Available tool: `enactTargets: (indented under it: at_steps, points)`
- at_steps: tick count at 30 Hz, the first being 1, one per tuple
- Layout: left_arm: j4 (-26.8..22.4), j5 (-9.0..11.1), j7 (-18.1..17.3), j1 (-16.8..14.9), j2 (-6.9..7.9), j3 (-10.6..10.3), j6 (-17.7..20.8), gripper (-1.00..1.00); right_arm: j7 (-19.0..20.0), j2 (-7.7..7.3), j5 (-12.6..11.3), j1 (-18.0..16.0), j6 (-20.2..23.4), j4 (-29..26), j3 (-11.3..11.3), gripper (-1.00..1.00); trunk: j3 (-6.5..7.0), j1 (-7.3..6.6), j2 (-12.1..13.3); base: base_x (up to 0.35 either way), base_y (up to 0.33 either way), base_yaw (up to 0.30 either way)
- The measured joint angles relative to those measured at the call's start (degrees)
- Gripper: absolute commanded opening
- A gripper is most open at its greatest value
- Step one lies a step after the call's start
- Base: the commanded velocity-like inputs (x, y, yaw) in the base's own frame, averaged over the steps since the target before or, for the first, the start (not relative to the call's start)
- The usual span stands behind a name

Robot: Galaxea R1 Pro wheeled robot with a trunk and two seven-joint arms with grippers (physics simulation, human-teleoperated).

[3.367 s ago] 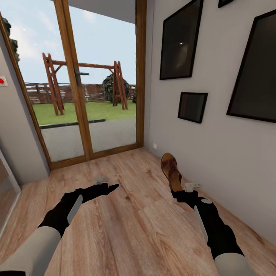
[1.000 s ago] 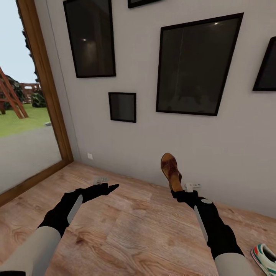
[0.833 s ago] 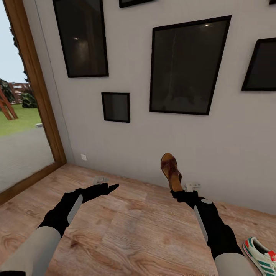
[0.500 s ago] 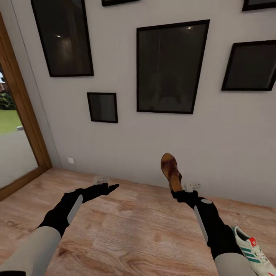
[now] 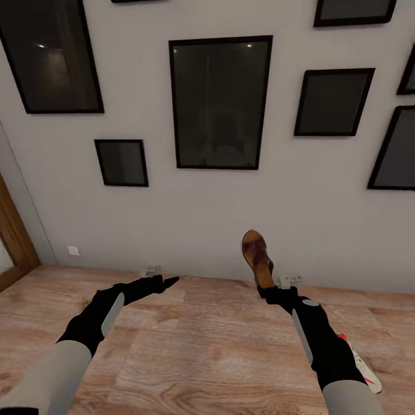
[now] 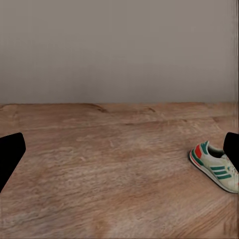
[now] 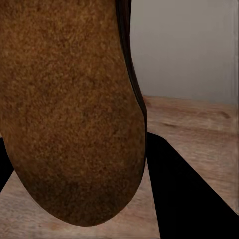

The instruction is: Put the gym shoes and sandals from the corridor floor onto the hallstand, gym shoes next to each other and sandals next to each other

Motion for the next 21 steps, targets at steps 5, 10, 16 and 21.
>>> enactTargets:
  at_steps: [5, 10, 16, 21]
  points:
    - [0.00, 0.00, 0.00, 0.00, -0.02, 0.00, 0.00, 1.00, -0.01, 0.00, 0.00, 0.00, 0.00, -0.04, 0.00, -1.00, 0.00, 0.00, 0.00, 0.000, 0.000, -0.300]
    - [0.00, 0.00, 0.00, 0.00, 0.00, 0.00, 0.00, 1.00, -0.02, -0.02, -0.02, 0.01, 0.00, 0.00, 0.00, -1.00, 0.00, 0.00, 0.00, 0.000, 0.000, -0.300]
    - [0.01, 0.00, 0.00, 0.00, -0.05, 0.01, 0.02, 1.00, 0.01, -0.02, -0.05, 0.01, -0.03, 0.04, 0.00, -1.00, 0.00, -0.01, 0.00, 0.056, 0.148, -0.300]
    - [1.24, 0.00, 0.00, -0.01, -0.05, 0.01, -0.05, 1.00, 0.02, -0.04, -0.08, 0.01, -0.04, 0.09, 0.01, -1.00, 0.00, -0.01, 0.00, 0.089, 0.296, -0.300]
